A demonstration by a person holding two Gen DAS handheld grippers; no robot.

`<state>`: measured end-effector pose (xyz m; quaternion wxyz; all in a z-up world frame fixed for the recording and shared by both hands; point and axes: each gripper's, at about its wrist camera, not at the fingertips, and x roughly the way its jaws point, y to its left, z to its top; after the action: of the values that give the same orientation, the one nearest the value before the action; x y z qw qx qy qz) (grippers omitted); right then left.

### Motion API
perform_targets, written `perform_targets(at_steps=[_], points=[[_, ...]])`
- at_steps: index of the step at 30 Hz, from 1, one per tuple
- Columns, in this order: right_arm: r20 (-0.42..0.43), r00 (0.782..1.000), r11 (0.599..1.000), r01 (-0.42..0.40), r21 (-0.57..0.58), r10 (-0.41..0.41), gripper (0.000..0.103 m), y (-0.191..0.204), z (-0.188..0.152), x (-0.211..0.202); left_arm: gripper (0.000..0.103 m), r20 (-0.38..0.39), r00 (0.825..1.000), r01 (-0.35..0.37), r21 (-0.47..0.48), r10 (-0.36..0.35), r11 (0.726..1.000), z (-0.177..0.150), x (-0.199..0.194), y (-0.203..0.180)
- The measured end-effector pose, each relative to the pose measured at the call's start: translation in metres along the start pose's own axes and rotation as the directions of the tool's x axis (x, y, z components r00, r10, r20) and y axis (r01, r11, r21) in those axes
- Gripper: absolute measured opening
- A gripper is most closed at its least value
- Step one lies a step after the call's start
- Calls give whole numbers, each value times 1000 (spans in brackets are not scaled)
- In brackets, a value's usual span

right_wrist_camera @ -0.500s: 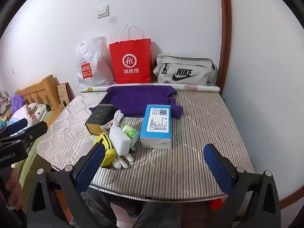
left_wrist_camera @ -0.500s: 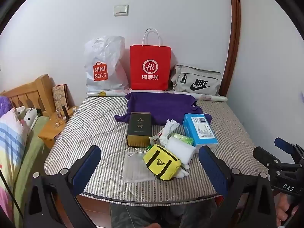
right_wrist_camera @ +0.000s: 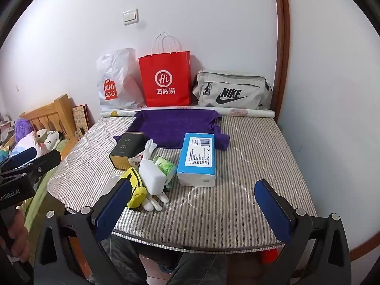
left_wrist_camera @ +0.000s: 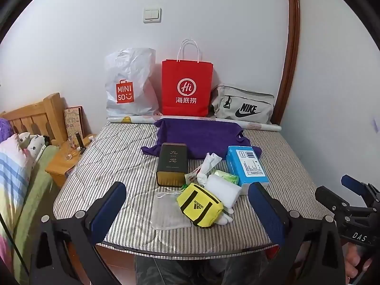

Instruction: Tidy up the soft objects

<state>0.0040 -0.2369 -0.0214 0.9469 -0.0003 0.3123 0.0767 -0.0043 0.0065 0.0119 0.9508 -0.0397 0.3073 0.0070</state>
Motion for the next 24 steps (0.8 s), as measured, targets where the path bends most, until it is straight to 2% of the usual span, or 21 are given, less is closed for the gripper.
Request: perform_targets(at_steps=[24], points=[[7, 1000, 1000, -3, -8, 3, 102, 2, 2, -8, 103, 18, 1000, 12, 6, -12, 1000, -2, -5, -1]])
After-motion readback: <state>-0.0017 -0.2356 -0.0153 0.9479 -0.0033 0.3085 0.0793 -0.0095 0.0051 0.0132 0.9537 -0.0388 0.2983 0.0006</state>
